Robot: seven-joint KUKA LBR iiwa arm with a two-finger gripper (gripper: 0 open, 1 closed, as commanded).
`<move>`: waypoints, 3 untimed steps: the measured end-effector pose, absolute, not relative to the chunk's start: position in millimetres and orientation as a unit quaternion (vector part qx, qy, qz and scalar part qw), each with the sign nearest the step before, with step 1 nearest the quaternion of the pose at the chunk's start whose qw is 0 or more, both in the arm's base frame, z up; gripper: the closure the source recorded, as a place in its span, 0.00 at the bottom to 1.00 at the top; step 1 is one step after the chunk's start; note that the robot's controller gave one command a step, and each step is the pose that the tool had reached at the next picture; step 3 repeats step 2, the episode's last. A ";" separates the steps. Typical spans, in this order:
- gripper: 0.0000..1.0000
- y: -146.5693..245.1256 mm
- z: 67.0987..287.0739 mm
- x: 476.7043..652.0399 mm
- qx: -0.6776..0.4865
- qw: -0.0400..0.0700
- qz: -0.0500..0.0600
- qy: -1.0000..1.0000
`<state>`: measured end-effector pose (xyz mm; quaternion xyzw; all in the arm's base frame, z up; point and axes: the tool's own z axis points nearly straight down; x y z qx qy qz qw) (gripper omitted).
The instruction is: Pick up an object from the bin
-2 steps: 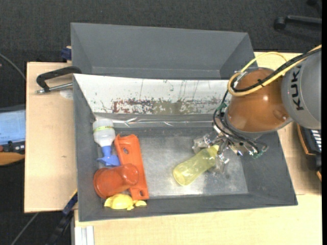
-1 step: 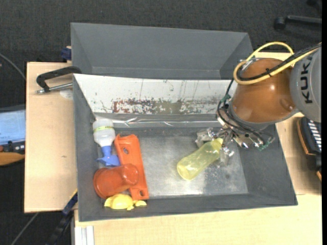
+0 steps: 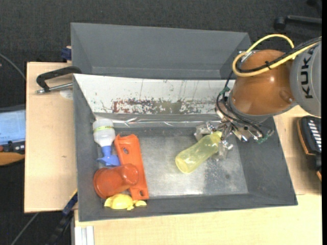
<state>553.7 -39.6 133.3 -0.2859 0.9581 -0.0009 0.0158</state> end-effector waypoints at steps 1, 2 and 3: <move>1.00 -37.7 129.8 554.4 -0.287 0.014 0.001 0.958; 1.00 -37.0 169.3 551.1 -0.295 0.017 -0.001 0.955; 1.00 -37.0 169.3 551.1 -0.295 0.017 -0.001 0.955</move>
Offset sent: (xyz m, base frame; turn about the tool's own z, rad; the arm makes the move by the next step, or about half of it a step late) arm -0.0177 0.0093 -0.0120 -0.0844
